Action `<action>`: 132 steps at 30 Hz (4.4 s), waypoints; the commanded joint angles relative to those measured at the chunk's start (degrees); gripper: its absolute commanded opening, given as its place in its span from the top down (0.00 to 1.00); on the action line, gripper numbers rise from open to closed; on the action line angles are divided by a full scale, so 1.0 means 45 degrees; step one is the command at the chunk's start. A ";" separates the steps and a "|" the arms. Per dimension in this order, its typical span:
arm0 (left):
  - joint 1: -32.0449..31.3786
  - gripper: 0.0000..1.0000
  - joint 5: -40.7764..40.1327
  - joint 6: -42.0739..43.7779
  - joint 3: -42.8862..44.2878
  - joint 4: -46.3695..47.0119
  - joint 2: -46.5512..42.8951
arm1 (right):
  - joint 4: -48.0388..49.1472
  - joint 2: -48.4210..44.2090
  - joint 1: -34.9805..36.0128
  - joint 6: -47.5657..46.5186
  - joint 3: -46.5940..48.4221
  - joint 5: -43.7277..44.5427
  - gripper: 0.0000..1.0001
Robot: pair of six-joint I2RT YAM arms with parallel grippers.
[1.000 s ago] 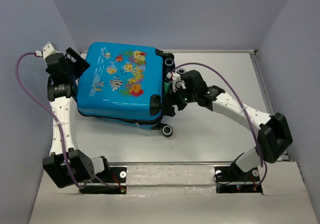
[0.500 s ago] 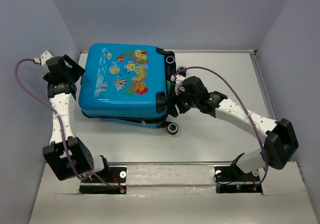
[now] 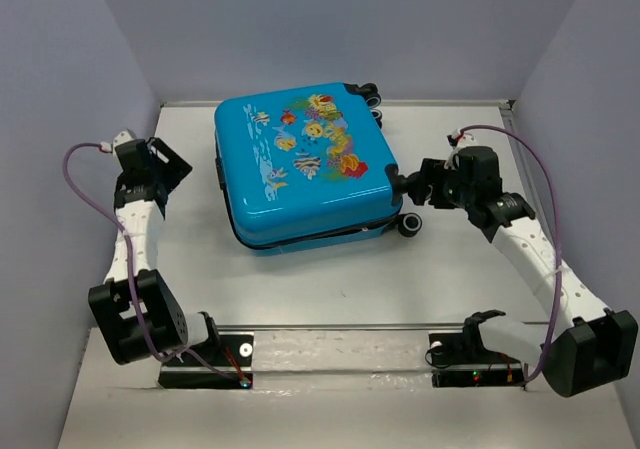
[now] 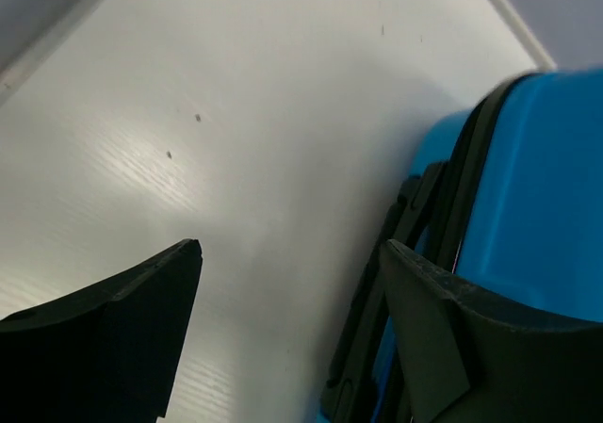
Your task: Pack the luggage
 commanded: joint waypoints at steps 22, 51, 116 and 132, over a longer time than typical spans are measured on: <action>-0.5930 0.40 0.1168 -0.2859 -0.6245 0.3844 -0.3035 | 0.0259 0.9898 0.0229 0.1258 1.0943 -0.4557 0.00; -1.2028 0.44 -0.2895 -0.4228 -0.7127 0.2186 -0.8972 | 0.0394 0.9834 0.2517 0.0459 1.5891 -0.4404 0.00; -1.1461 0.36 -0.0845 -0.3212 -0.4157 0.7009 -0.2883 | 1.2741 0.3970 1.4880 0.2331 -0.4799 0.7298 0.93; -1.1208 0.36 -0.1899 -0.2431 -0.2770 0.5153 -0.2354 | 0.9692 0.2312 1.5485 0.3033 -0.2898 0.8154 0.93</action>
